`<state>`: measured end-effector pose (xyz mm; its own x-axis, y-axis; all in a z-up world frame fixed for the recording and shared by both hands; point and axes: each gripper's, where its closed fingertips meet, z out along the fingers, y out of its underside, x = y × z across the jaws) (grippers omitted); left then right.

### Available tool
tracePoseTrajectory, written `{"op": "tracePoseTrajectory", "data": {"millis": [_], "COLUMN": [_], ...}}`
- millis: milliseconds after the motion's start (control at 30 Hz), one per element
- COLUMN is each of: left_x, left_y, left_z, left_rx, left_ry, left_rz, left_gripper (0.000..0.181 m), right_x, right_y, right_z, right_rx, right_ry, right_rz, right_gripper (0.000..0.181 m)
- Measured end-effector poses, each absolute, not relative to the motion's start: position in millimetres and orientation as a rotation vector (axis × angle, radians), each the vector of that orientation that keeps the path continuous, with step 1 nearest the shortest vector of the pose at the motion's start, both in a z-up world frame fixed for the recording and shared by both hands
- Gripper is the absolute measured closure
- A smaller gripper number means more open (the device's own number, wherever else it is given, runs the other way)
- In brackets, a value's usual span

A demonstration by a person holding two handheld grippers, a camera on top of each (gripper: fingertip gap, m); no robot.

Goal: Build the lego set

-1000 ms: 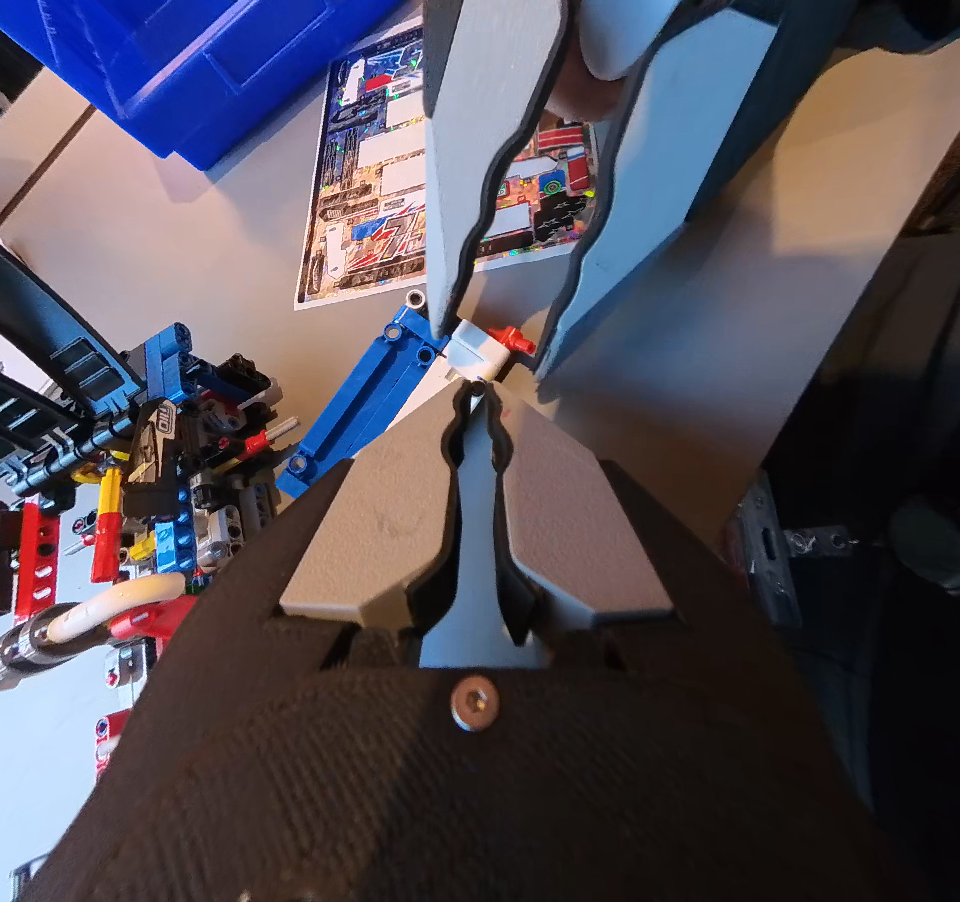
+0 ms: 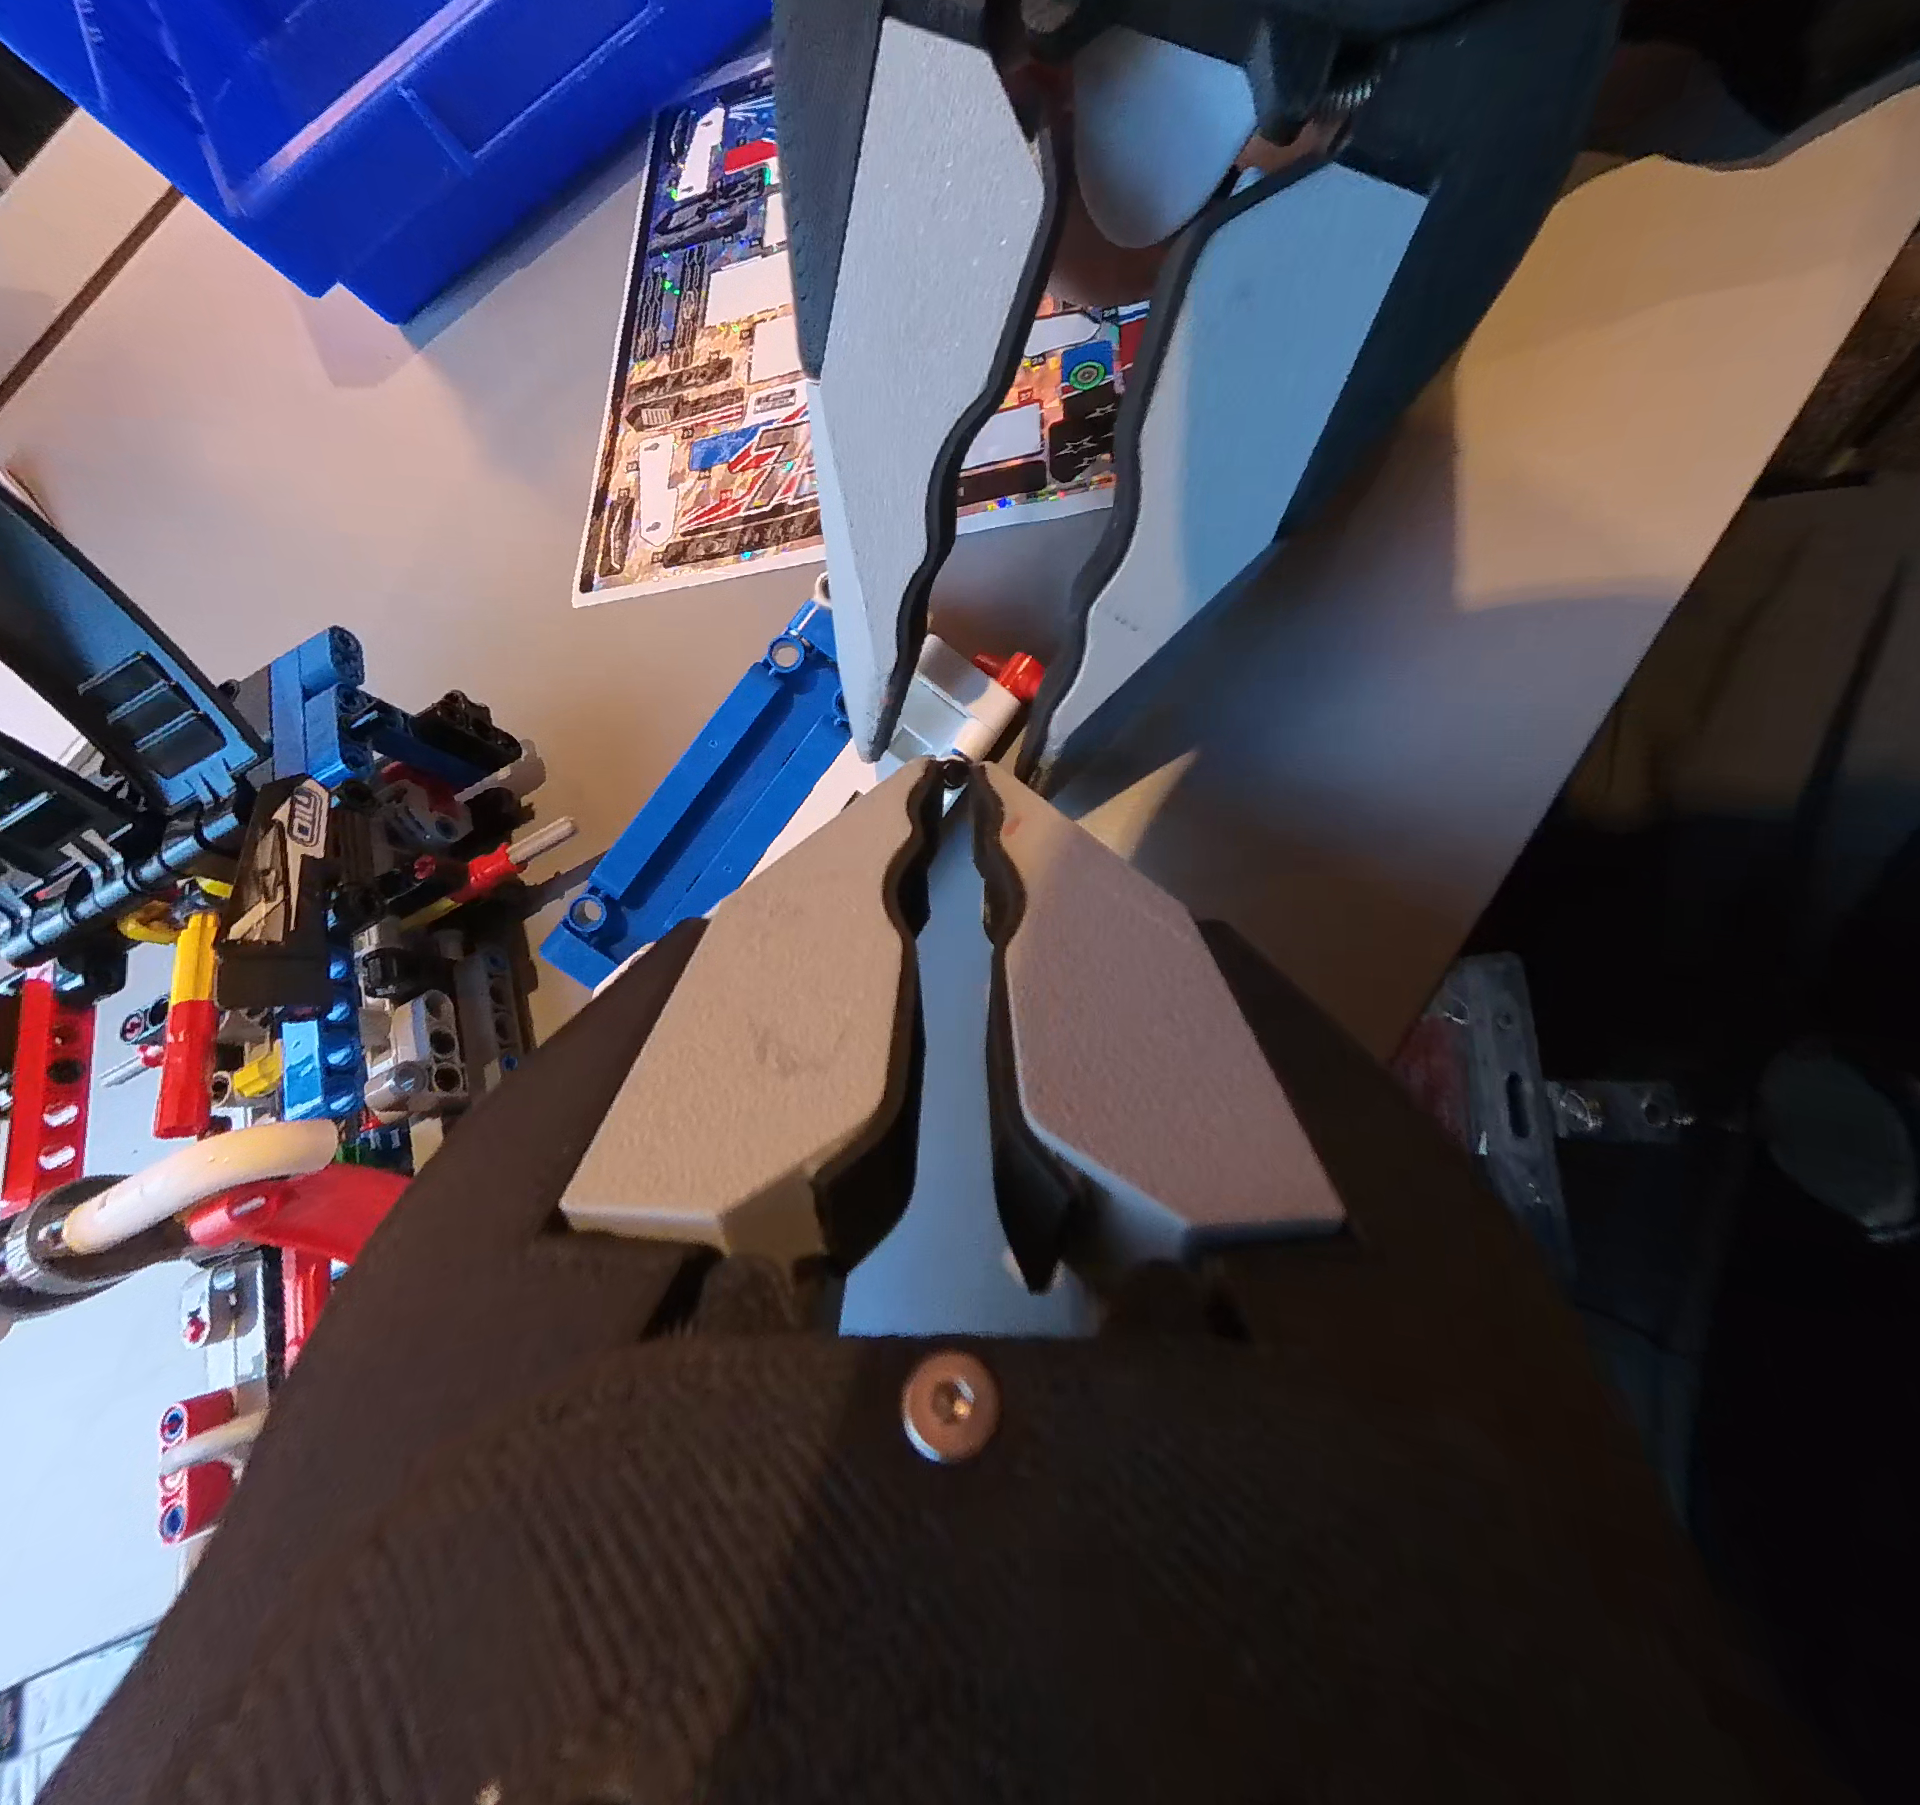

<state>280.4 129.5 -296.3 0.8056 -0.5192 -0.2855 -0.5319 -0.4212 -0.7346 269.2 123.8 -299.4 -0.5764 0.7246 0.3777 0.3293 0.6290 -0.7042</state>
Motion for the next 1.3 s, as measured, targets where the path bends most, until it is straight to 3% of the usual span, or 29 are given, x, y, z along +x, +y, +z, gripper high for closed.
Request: {"op": "tracePoseTrajectory", "data": {"millis": [200,900,967,1100,1300], "left_x": [277.3,272.5,271.6,271.3,271.2], "left_y": [129.5,130.1,129.0,125.5,124.2], "left_z": [-295.4,-292.1,-290.8,-290.0,-290.7], "left_rx": [-2.09,-2.026,-2.03,-2.039,-2.063], "left_ry": [0.771,0.835,0.834,0.791,0.732], "left_rz": [0.039,0.151,0.156,0.102,0.071], "left_gripper": [0.18,0.18,0.18,0.18,0.18], "right_x": [267.6,264.9,269.2,275.6,273.8], "right_y": [121.0,125.5,128.4,127.0,123.9], "right_z": [-300.4,-300.3,-294.9,-275.5,-292.9], "right_rx": [-0.791,-0.762,-0.781,-0.823,-0.83], "right_ry": [-2.193,-2.221,-2.209,-2.151,-2.192], "right_rz": [0.769,0.74,0.774,0.955,0.863], "right_gripper": [0.167,0.166,0.154,0.148,0.14]}}
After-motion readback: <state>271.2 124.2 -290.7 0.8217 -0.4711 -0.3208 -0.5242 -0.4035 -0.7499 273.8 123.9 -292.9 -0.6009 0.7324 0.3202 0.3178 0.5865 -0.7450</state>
